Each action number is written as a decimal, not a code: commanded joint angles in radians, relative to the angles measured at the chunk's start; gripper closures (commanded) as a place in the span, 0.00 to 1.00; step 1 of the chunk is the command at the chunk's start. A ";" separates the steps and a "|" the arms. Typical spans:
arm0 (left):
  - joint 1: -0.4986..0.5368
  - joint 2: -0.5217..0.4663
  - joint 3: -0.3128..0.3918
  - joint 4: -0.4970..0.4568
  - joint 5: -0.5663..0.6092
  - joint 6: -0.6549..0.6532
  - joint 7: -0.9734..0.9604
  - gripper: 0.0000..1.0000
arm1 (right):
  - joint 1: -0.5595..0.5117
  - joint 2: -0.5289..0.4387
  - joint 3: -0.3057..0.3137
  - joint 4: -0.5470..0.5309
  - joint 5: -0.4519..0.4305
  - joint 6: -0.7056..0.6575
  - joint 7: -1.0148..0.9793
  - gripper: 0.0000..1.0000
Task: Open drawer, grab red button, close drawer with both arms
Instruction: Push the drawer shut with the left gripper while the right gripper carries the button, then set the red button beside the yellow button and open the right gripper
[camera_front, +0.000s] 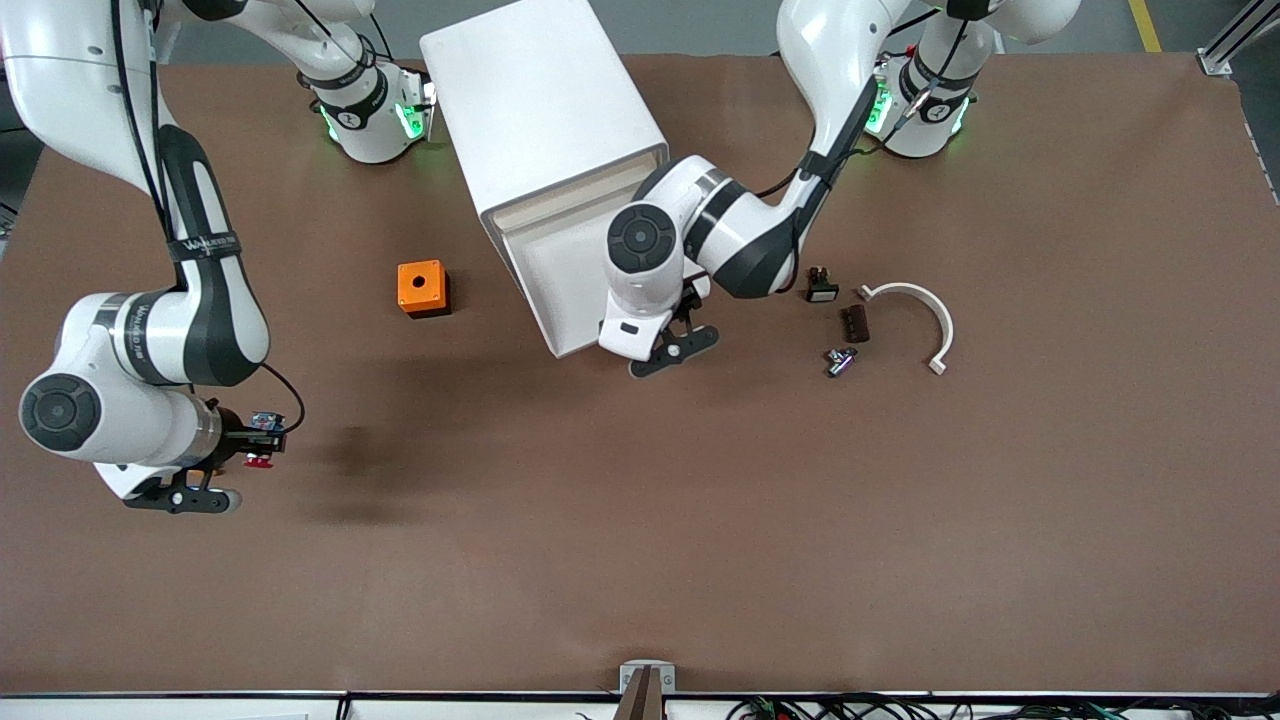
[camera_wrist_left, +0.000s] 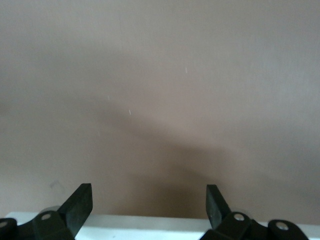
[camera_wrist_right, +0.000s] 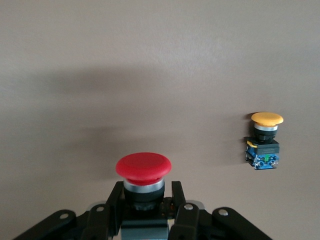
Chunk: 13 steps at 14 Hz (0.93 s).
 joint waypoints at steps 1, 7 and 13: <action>-0.013 -0.009 -0.041 -0.018 -0.098 0.006 -0.044 0.00 | -0.020 0.047 0.019 -0.003 -0.069 0.032 -0.011 0.82; -0.030 0.014 -0.113 -0.017 -0.193 0.024 -0.035 0.00 | -0.055 0.101 0.019 -0.051 -0.088 0.184 -0.010 0.82; -0.039 0.017 -0.113 -0.015 -0.318 0.027 -0.032 0.00 | -0.078 0.109 0.021 -0.132 -0.086 0.371 -0.010 0.80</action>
